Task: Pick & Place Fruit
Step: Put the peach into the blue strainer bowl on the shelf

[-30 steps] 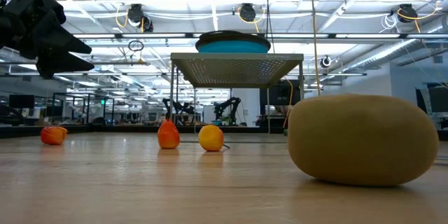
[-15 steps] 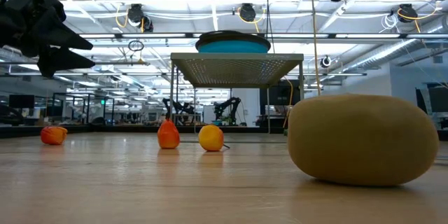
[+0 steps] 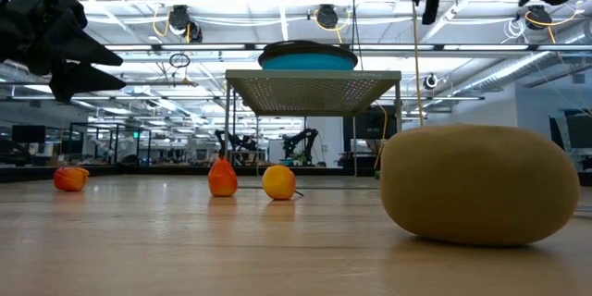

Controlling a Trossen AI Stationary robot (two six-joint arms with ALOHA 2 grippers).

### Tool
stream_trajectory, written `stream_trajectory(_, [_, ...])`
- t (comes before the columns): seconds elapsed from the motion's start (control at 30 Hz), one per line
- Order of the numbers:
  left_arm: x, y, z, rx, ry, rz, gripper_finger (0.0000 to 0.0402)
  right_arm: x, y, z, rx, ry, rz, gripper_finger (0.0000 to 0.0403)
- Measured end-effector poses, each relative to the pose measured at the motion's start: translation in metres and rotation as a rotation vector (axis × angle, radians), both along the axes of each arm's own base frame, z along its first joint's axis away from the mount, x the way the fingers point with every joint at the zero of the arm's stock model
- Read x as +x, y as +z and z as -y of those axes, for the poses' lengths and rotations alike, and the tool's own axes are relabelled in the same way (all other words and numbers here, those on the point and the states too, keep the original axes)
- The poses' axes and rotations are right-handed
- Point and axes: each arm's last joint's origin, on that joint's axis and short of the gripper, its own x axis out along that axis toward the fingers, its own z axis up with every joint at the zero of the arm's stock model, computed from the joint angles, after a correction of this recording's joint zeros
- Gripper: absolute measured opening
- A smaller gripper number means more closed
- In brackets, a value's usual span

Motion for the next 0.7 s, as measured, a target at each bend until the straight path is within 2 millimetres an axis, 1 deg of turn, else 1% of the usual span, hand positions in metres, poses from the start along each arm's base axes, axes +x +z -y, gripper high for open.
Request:
stream_trajectory(0.2, [0.0, 0.0, 0.0, 0.0, 0.0, 0.0, 0.0269, 0.019, 0.014, 0.022, -0.021, -0.042, -0.022, 0.0105])
stream_trajectory(0.4, [0.0, 0.0, 0.0, 0.028, 0.006, -0.006, 0.0269, 0.042, 0.021, 0.044, -0.066, -0.07, -0.08, 0.0105])
stream_trajectory(0.53, [-0.001, 0.0, -0.002, 0.046, 0.059, -0.002, 0.0269, 0.057, 0.025, 0.06, -0.055, -0.084, -0.172, 0.0105])
stream_trajectory(0.7, [-0.001, 0.001, -0.004, 0.068, 0.134, 0.004, 0.0269, 0.076, 0.033, 0.079, -0.084, -0.124, -0.318, 0.0105])
